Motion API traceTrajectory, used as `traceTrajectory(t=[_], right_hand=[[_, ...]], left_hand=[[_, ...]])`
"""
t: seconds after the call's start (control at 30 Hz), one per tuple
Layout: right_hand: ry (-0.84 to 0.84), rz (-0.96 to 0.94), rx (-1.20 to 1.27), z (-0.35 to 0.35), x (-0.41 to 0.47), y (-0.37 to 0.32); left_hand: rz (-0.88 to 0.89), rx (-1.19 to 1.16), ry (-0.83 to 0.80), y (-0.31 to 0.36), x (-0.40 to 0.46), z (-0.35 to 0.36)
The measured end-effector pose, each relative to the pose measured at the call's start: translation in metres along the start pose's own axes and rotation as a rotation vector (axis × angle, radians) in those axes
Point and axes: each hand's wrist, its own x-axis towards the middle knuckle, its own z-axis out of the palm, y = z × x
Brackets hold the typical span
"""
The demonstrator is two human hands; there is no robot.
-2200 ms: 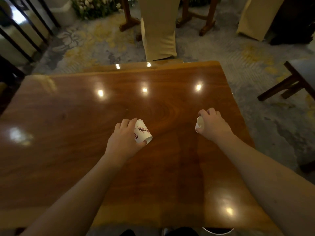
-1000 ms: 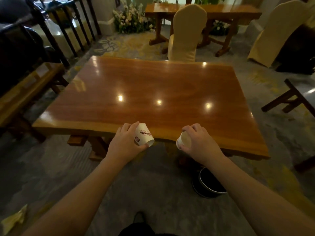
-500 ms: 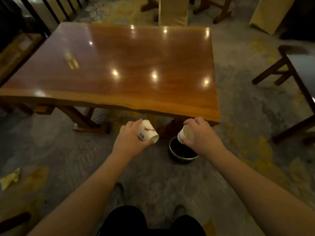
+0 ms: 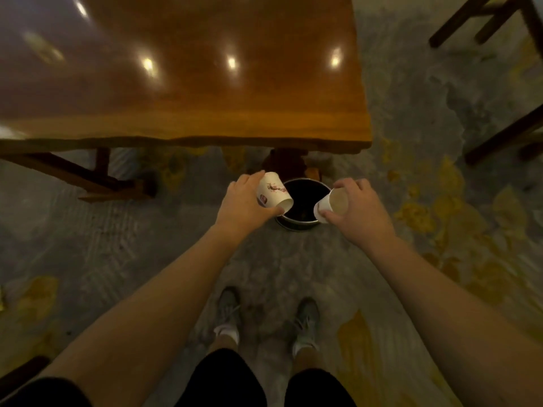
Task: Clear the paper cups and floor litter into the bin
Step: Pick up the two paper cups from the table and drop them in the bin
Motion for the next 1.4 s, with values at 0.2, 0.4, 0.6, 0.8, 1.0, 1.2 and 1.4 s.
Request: traceTrajectory(t=[0.2, 0.4, 0.6, 0.8, 1.0, 1.2, 1.4], right_hand=[[0.039, 0.192, 0.166, 0.077, 0.049, 0.042], [0.02, 0.336, 0.284, 0.156, 0.109, 0.095], [0.046, 0.402, 0.321, 0.202, 0.158, 0.137], [0.035, 0.397, 0.33, 0.22, 0.173, 0.151], [-0.042, 0.295, 0.219, 0.219, 0.148, 0.138], [-0.204, 0.052, 0.074, 0.196, 0.119, 0.067], [-0.288, -0.288, -0.067, 0.142, 0.081, -0.062]], left_hand=[[-0.01, -0.022, -0.089, -0.039, 0.055, 0.077], [-0.042, -0.096, -0.179, -0.079, 0.126, 0.158], [-0.044, -0.068, -0.16, -0.092, 0.178, 0.218], [-0.118, -0.191, -0.225, -0.103, 0.187, 0.241], [-0.125, -0.144, -0.14, -0.126, 0.169, 0.221], [-0.252, -0.218, -0.102, -0.146, 0.101, 0.161], [-0.314, -0.162, 0.055, -0.142, 0.006, 0.029]])
